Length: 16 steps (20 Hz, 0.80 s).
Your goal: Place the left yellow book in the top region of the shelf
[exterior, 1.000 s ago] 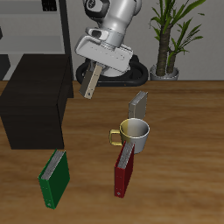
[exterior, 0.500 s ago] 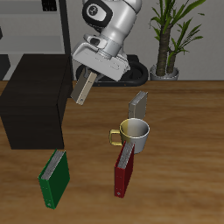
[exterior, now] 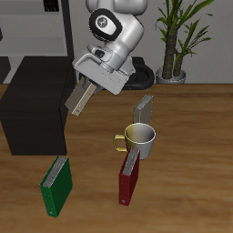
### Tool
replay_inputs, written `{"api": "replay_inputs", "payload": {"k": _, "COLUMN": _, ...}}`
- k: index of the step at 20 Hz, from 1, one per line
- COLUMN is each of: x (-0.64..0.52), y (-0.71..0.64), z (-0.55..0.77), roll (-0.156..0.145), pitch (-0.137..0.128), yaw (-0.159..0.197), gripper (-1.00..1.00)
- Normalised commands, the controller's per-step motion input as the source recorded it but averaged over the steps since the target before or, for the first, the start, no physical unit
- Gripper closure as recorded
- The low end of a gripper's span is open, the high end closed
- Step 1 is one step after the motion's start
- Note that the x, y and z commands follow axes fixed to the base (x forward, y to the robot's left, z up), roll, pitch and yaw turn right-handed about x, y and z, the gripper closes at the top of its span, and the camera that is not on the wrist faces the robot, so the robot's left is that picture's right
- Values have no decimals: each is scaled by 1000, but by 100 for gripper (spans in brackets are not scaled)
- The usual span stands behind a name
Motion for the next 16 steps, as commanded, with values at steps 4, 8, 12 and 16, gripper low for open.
{"api": "replay_inputs", "payload": {"k": 4, "x": 189, "y": 127, "z": -121, "roll": -62, "pitch": 28, "yaw": 49, "gripper": 100}}
{"api": "replay_inputs", "payload": {"k": 8, "x": 152, "y": 42, "z": -110, "roll": -37, "pitch": 29, "yaw": 20, "gripper": 100}}
{"api": "replay_inputs", "payload": {"k": 12, "x": 131, "y": -6, "z": -127, "roll": -74, "pitch": 53, "yaw": -7, "gripper": 100}}
{"api": "replay_inputs", "payload": {"k": 16, "x": 159, "y": -41, "z": -229, "roll": -53, "pitch": 79, "yaw": 3, "gripper": 100}}
